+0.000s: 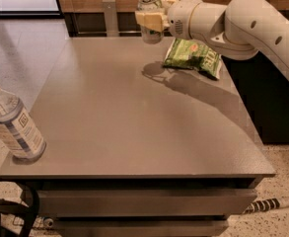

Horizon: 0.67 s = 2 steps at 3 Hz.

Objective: Move 7up can near blue plastic bottle

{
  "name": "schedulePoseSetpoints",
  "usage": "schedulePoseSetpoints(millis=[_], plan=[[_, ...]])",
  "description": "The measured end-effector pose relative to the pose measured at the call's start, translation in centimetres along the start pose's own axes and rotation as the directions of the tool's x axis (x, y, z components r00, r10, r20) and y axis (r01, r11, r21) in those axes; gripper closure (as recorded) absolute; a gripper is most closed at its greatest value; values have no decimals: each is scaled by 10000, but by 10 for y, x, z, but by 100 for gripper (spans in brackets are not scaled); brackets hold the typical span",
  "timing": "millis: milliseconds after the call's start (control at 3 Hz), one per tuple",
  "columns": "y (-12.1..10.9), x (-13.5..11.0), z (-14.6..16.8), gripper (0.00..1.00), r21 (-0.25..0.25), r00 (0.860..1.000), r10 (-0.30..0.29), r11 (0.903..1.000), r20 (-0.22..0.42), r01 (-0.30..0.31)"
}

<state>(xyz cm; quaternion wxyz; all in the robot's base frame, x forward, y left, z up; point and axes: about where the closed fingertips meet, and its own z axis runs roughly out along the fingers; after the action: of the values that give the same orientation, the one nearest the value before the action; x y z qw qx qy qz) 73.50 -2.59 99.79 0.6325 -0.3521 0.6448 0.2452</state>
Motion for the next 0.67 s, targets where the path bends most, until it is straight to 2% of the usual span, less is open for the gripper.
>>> schedulePoseSetpoints(millis=[333, 667], plan=[[57, 8, -16, 100, -580, 9984, 194, 9982, 528, -163], [99, 13, -18, 100, -874, 9959, 411, 9956, 808, -340]])
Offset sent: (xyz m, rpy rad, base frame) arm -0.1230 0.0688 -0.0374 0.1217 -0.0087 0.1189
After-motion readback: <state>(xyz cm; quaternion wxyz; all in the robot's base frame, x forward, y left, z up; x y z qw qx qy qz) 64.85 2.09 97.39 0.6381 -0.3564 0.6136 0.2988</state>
